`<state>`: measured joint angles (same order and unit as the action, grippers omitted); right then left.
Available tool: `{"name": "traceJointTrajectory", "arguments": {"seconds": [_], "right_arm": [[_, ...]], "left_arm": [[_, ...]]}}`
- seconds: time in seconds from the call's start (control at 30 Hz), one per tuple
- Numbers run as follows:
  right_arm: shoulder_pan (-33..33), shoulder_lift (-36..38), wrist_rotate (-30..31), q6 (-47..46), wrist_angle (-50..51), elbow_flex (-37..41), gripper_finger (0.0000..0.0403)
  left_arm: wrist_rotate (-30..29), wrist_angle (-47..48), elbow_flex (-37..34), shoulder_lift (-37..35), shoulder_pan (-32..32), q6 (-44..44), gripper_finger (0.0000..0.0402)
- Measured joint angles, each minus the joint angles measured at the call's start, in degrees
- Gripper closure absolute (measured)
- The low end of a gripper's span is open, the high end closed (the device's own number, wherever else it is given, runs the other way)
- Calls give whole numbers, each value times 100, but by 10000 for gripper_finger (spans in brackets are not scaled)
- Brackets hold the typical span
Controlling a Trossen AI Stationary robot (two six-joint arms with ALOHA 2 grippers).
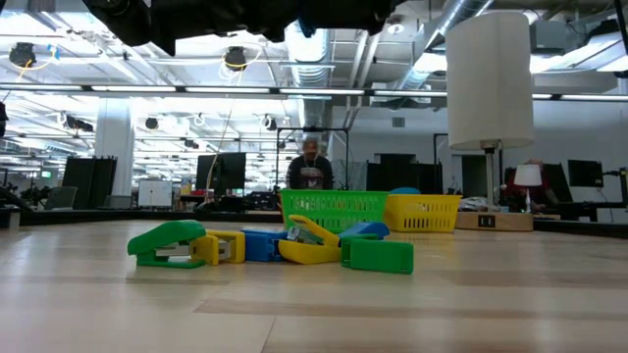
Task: Pick and place Stapler, Stapler remover, tape
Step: Put the blue stapler into the orange bin
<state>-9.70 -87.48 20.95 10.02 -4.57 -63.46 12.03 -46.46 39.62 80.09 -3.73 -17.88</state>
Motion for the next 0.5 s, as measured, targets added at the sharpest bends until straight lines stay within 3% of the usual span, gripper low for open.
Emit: {"name": "traceJointTrajectory", "arguments": {"seconds": [0.27, 0.5], "right_arm": [[46, 4, 6, -209, 430, -2, 282], [220, 4, 7, -249, 1291, -2, 221]], "left_arm": [[0, 50, -2, 0, 0, 161, 349], [-13, 57, -2, 0, -7, 165, 352]]}}
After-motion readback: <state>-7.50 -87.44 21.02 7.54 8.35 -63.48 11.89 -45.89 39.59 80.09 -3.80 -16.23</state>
